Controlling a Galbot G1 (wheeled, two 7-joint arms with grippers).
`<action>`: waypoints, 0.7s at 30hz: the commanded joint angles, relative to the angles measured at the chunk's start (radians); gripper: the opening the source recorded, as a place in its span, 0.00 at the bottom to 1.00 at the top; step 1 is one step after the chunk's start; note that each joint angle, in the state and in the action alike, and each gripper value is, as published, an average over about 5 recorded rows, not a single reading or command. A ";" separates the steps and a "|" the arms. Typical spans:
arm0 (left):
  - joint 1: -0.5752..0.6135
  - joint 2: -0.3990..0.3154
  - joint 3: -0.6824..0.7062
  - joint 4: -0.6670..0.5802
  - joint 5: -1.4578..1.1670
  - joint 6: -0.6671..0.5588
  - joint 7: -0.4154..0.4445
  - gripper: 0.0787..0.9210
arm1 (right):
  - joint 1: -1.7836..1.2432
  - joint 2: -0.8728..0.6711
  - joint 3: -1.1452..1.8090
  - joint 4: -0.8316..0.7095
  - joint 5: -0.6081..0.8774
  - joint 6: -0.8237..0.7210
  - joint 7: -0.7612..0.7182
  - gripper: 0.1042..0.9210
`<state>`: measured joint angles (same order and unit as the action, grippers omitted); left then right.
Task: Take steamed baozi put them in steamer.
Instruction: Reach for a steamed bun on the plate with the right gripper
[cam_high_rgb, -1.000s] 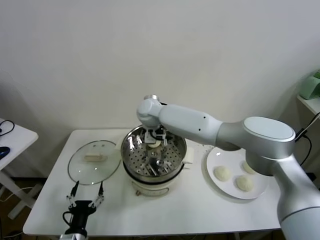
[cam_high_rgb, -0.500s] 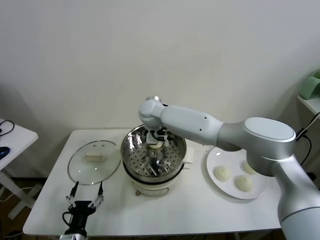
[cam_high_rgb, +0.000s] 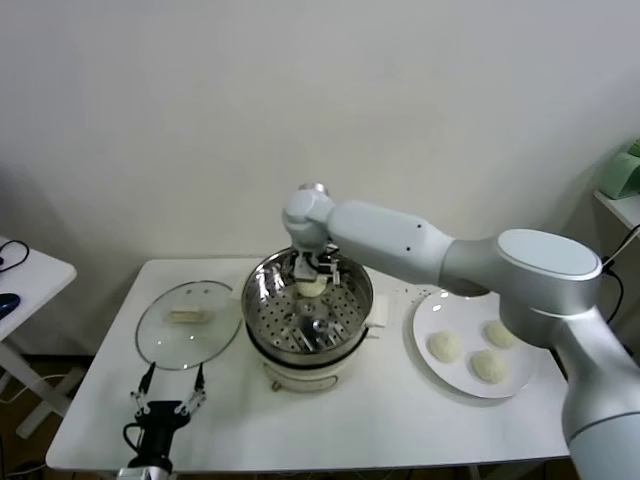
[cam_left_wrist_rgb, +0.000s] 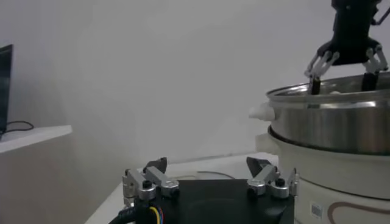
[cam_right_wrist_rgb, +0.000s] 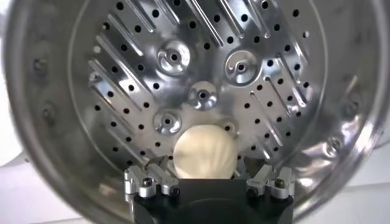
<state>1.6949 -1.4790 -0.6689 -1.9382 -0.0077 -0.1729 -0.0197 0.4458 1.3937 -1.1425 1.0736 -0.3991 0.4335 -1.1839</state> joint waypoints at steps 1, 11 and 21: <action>-0.001 -0.001 0.001 -0.005 0.003 -0.003 -0.004 0.88 | 0.122 -0.086 -0.018 0.057 0.225 -0.035 -0.039 0.88; -0.018 0.035 0.001 -0.013 -0.056 -0.093 0.057 0.88 | 0.244 -0.507 -0.140 0.172 0.858 -0.431 0.004 0.88; -0.020 0.027 0.008 -0.017 -0.019 -0.078 0.081 0.88 | 0.024 -0.783 -0.046 0.159 0.773 -0.510 0.022 0.88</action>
<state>1.6758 -1.4533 -0.6616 -1.9531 -0.0391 -0.2385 0.0352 0.5386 0.8230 -1.2072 1.2131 0.2724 0.0349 -1.1746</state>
